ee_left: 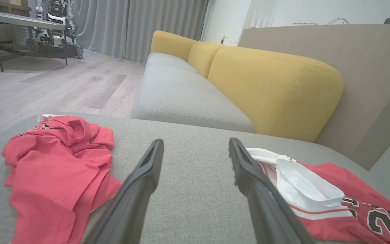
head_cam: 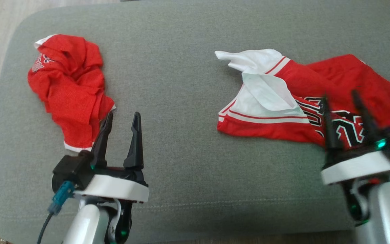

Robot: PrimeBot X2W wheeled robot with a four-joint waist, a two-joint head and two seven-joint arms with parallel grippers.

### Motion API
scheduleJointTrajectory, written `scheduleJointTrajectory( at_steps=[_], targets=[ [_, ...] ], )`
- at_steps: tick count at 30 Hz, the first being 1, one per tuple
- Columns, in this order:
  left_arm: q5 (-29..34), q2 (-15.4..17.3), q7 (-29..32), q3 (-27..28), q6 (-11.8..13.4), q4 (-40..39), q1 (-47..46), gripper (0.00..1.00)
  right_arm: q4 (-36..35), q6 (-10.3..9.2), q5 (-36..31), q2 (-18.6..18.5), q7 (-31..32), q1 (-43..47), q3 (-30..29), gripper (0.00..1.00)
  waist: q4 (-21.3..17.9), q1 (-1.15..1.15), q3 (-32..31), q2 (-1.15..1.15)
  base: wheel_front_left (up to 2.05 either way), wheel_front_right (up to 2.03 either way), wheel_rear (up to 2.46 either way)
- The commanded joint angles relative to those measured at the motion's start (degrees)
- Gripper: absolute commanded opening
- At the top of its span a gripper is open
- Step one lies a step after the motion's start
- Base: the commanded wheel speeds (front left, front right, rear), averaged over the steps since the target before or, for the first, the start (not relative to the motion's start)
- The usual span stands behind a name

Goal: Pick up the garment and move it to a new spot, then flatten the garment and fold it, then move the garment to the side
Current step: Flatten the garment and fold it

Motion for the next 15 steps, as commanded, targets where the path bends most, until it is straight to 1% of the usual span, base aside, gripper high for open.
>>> scheduleJointTrajectory(
  at_steps=[1,5,9,10,15],
  targets=[
    [-0.44,0.14,-0.30,1.68,0.36,-2.47,-2.70,1.00,-0.63,-0.01,0.96,0.22,-2.06,0.17,2.72,1.00,-0.40,0.00,0.36,0.00,0.00,0.00,0.00],
    [-0.20,0.14,-0.30,1.80,0.04,-2.86,-3.31,1.00,3.33,-0.01,0.09,0.88,-4.90,0.54,5.93,1.00,-1.89,0.00,1.25,0.00,0.00,0.00,0.00],
    [0.44,0.14,-0.30,1.53,-0.61,-2.55,-4.08,1.00,4.03,-0.01,-0.09,1.26,-5.61,-0.62,5.91,1.00,-3.35,0.00,2.22,0.00,0.00,0.00,0.00],
    [0.34,0.14,-0.30,0.95,-1.20,-2.04,-5.04,1.00,3.90,-0.01,-0.28,1.44,-5.88,-1.54,5.53,1.00,-4.54,0.00,3.23,0.00,0.00,0.00,0.00],
    [1.10,0.14,-0.30,-2.47,-3.59,1.38,-9.86,1.00,2.89,-0.01,-0.49,2.05,-6.21,-3.26,4.64,1.00,-8.03,0.00,6.29,0.00,0.00,0.00,0.00]
  ],
)
